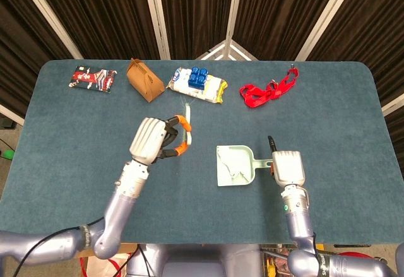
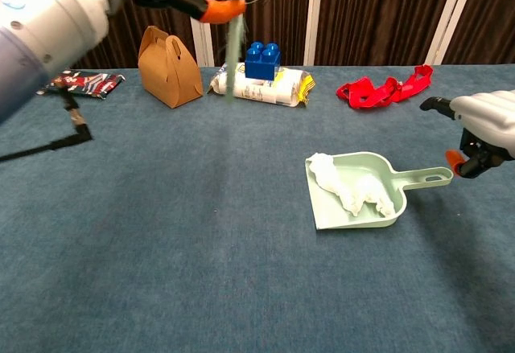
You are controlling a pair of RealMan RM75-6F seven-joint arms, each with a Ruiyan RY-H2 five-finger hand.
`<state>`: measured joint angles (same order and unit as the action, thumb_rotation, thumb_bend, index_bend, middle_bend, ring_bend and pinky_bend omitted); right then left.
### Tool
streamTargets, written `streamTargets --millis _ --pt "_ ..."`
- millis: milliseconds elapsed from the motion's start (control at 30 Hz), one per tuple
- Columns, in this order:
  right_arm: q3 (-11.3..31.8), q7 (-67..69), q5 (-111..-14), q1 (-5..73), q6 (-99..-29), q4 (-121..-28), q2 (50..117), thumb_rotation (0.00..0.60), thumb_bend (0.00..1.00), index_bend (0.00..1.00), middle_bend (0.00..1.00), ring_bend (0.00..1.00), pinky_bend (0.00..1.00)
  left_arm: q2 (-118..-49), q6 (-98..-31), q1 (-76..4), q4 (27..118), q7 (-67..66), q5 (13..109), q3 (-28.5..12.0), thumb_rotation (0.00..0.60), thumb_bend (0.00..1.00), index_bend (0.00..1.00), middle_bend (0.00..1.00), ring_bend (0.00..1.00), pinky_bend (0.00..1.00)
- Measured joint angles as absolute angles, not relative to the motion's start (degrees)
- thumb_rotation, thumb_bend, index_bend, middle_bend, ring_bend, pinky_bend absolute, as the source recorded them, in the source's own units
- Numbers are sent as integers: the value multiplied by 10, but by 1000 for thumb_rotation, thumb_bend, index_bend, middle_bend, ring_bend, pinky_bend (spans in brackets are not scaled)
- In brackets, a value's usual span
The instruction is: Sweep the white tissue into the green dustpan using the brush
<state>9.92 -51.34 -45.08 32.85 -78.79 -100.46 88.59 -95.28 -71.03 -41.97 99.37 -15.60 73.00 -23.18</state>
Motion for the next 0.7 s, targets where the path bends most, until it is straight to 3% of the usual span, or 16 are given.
streamTargets --millis 400,500,567,633,700 --pt "100 -497 -461 320 -797 -1034 858 600 585 0 912 886 922 -789 -667 -403 960 -307 806 -140 600 572 744 1000 1000 1000" --pt "100 -496 -461 319 -798 -1038 855 600 584 0 912 886 922 -762 -649 -401 947 -338 813 -120 600 393 560 969 998 1000" --pt "99 -495 -461 319 -798 -1038 854 600 584 0 912 886 922 -749 -638 -400 943 -360 809 -111 600 140 335 885 966 1000" --pt "97 -494 -461 318 -798 -1038 854 600 584 0 912 886 922 -742 -630 -399 943 -380 797 -106 600 25 193 816 936 1000" --pt "96 -493 -462 317 -800 -1040 853 600 584 0 912 886 922 -737 -625 -397 945 -404 777 -103 600 0 99 764 921 1000"
